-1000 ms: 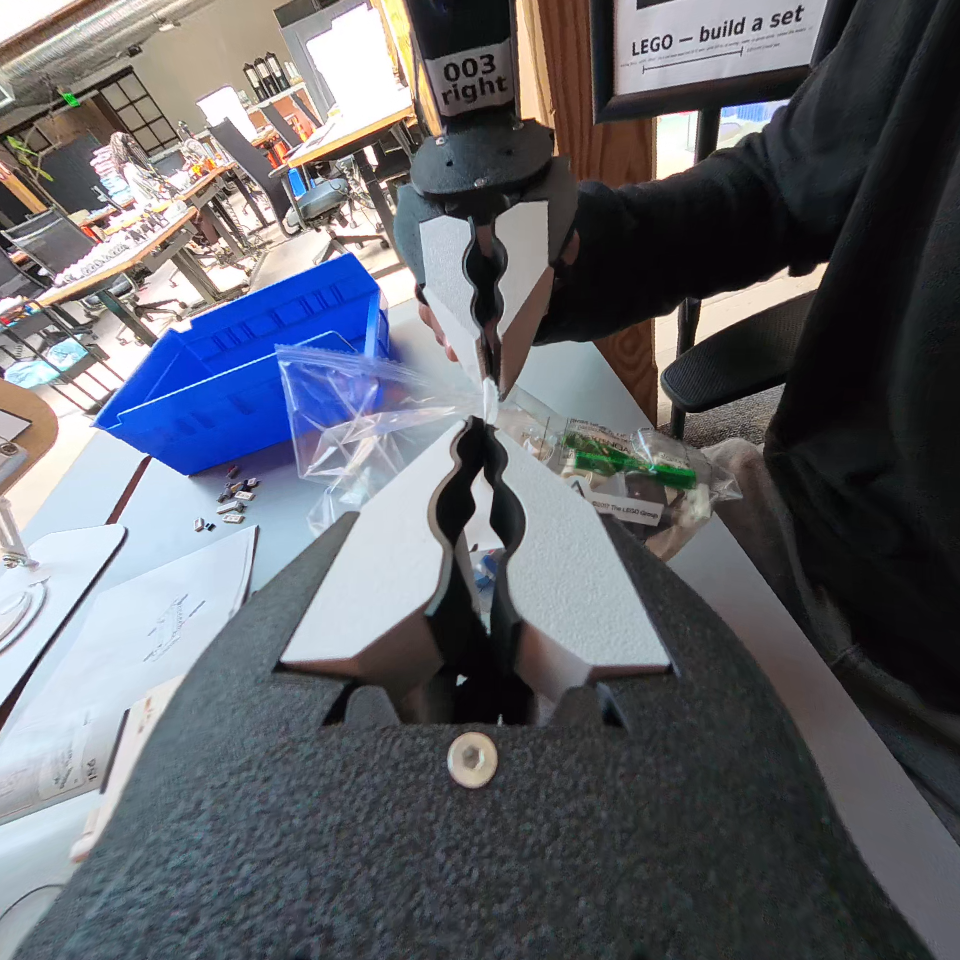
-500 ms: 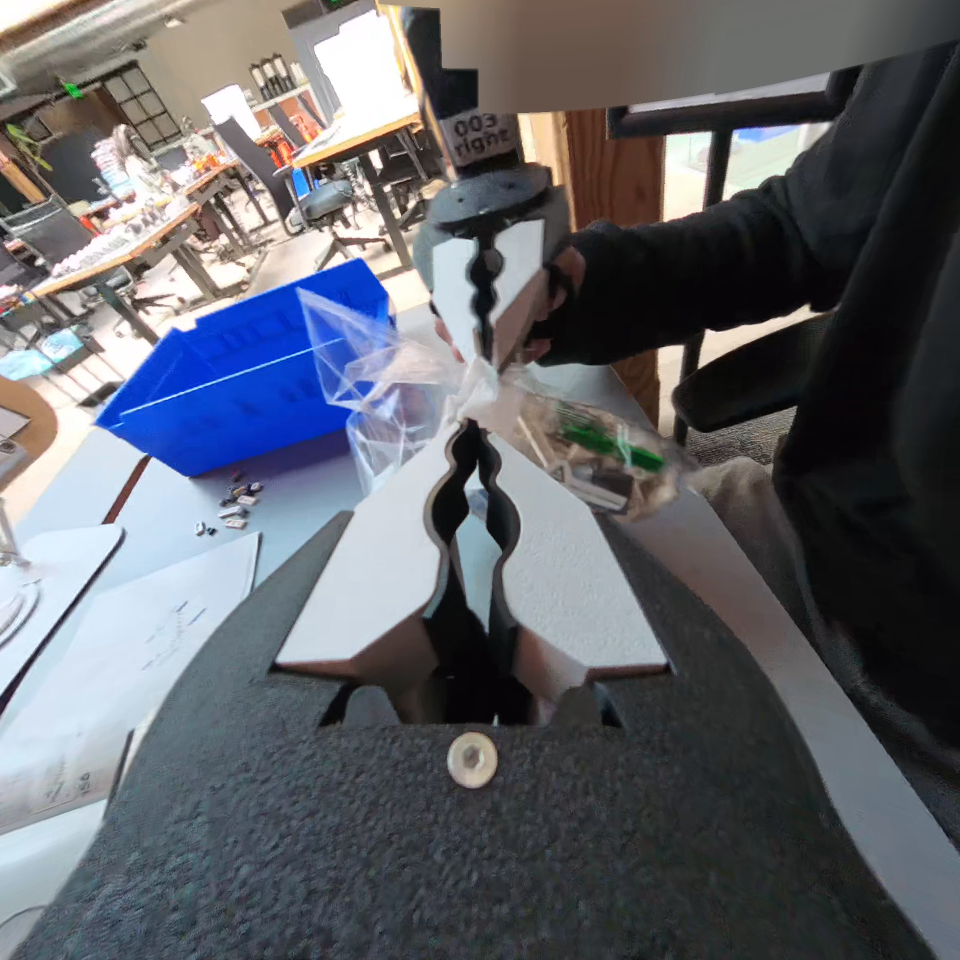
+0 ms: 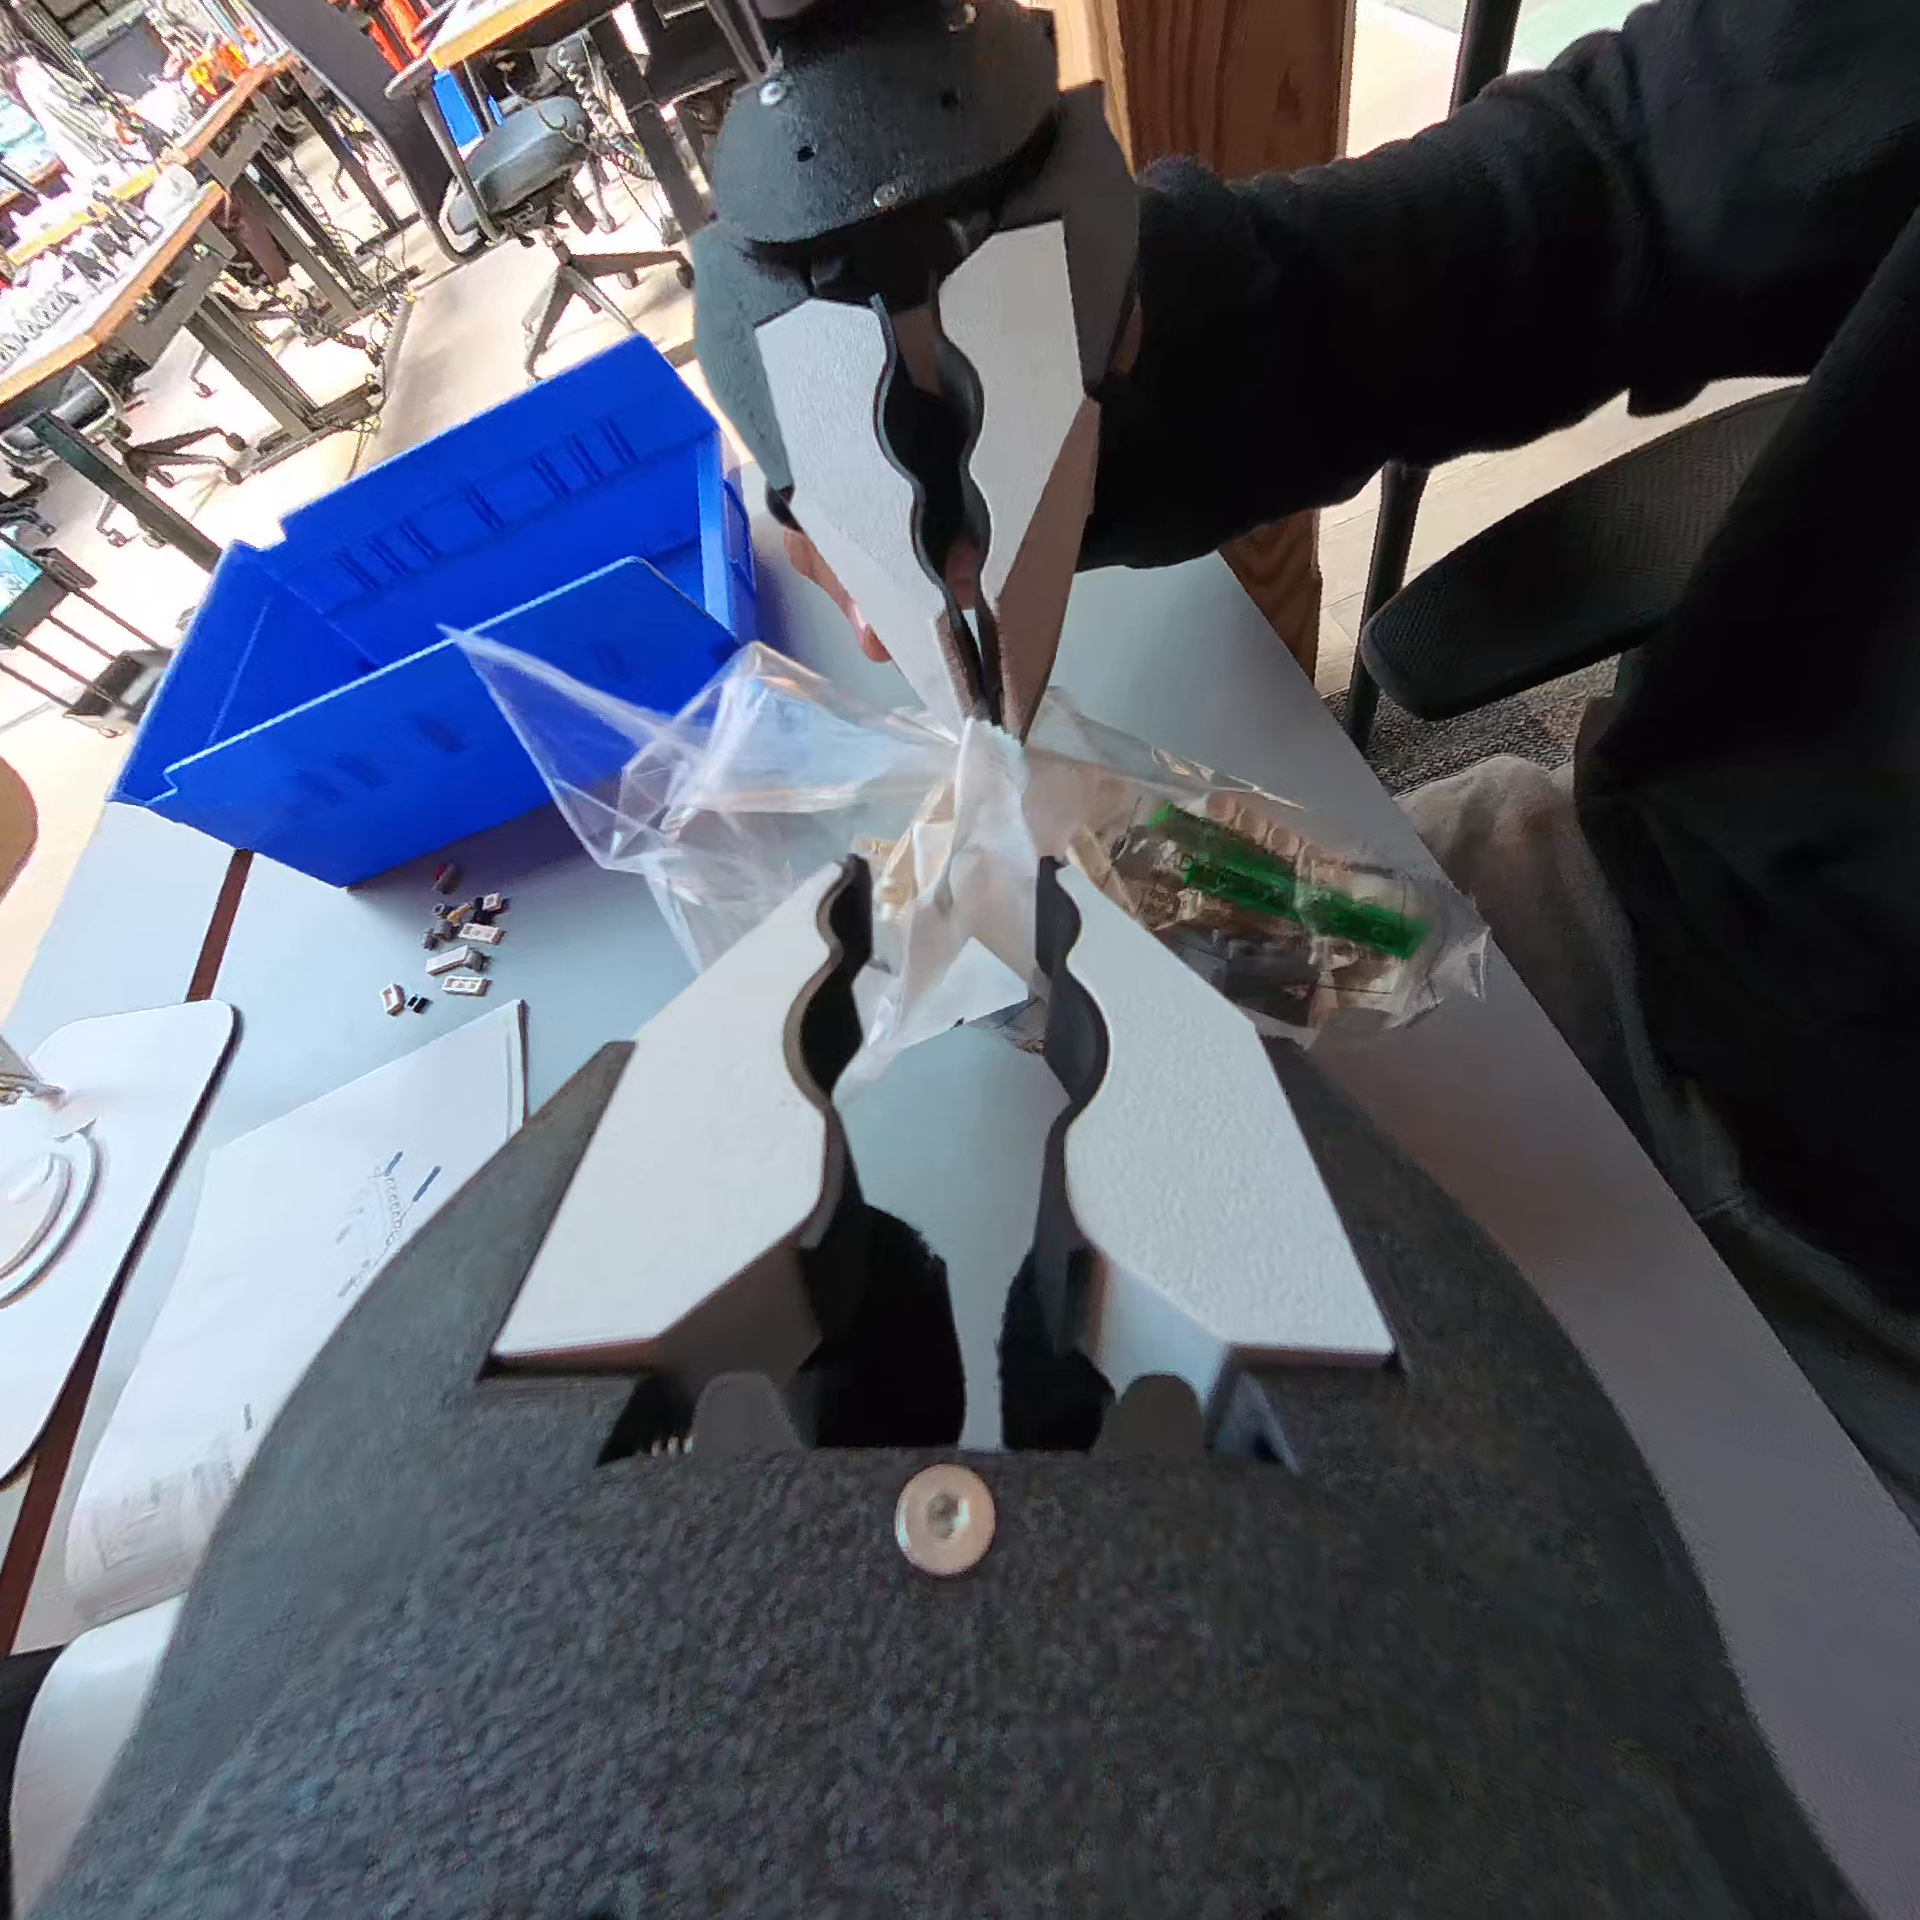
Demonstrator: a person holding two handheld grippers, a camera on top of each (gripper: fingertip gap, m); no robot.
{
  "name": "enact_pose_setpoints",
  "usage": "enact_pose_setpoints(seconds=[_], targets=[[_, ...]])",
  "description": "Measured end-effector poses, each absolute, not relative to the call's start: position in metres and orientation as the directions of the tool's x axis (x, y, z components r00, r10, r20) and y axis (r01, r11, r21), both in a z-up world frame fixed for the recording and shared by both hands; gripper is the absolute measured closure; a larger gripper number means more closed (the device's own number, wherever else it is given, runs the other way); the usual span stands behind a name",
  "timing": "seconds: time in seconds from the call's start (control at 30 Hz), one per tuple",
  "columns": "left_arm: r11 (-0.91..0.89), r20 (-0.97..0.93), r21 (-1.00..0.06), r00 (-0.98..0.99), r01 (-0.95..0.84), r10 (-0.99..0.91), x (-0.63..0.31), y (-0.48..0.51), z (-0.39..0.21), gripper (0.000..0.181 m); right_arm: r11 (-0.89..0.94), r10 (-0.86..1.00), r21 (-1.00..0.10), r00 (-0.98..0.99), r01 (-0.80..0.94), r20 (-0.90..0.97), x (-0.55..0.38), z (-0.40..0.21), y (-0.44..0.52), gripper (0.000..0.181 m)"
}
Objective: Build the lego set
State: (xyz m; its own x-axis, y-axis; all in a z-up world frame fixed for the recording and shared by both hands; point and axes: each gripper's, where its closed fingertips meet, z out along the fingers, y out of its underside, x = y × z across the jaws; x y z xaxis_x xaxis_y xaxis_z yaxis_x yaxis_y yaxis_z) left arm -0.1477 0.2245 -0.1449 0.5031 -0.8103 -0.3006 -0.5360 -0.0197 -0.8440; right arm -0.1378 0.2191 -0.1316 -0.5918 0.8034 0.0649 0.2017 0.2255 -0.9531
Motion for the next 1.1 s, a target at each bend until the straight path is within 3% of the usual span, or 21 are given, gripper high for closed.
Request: enact_pose_setpoints(seconds=[0.1,0.2,0.3,0.4,0.57,0.77,0.97,1.03,1.1], targets=[[0.037,-0.381,-0.806,0.47,-0.591,-0.796,-0.146,0.223,-0.149,0.17,0.174,0.784,-0.956,-0.62,0.236,-0.01,-0.138,-0.133,0.212,0.181],[0.028,-0.364,-0.822,0.486,-0.569,-0.795,-0.148,0.225,-0.15,0.177,0.154,0.819,-0.962,-0.574,0.223,-0.002,-0.141,-0.13,0.216,0.181],[-0.011,-0.284,-0.87,0.518,-0.493,-0.807,-0.149,0.225,-0.15,0.178,0.091,0.86,-0.986,-0.511,0.137,0.008,-0.139,-0.121,0.219,0.164],[-0.011,-0.281,-0.885,0.552,-0.465,-0.785,-0.152,0.226,-0.149,0.17,-0.01,0.92,-0.999,-0.392,0.031,-0.022,-0.134,-0.115,0.232,0.155],[-0.014,-0.287,-0.897,0.606,-0.441,-0.742,-0.158,0.231,-0.147,0.161,0.016,0.956,-0.999,-0.295,0.048,0.001,-0.127,-0.128,0.24,0.153],[-0.084,-0.161,-0.937,0.632,-0.34,-0.758,-0.156,0.231,-0.146,0.122,0.205,0.957,-0.973,-0.227,0.101,0.179,-0.134,-0.135,0.234,0.158],[-0.11,-0.112,-0.94,0.596,-0.323,-0.795,-0.149,0.225,-0.149,0.083,0.228,0.959,-0.961,-0.209,0.158,0.193,-0.134,-0.144,0.236,0.157],[-0.101,-0.143,-0.928,0.594,-0.359,-0.792,-0.149,0.225,-0.154,0.086,0.218,0.961,-0.961,-0.208,0.169,0.182,-0.134,-0.143,0.237,0.157],[-0.097,-0.155,-0.922,0.587,-0.374,-0.795,-0.149,0.225,-0.157,0.102,0.21,0.962,-0.962,-0.215,0.176,0.17,-0.134,-0.142,0.235,0.157]])
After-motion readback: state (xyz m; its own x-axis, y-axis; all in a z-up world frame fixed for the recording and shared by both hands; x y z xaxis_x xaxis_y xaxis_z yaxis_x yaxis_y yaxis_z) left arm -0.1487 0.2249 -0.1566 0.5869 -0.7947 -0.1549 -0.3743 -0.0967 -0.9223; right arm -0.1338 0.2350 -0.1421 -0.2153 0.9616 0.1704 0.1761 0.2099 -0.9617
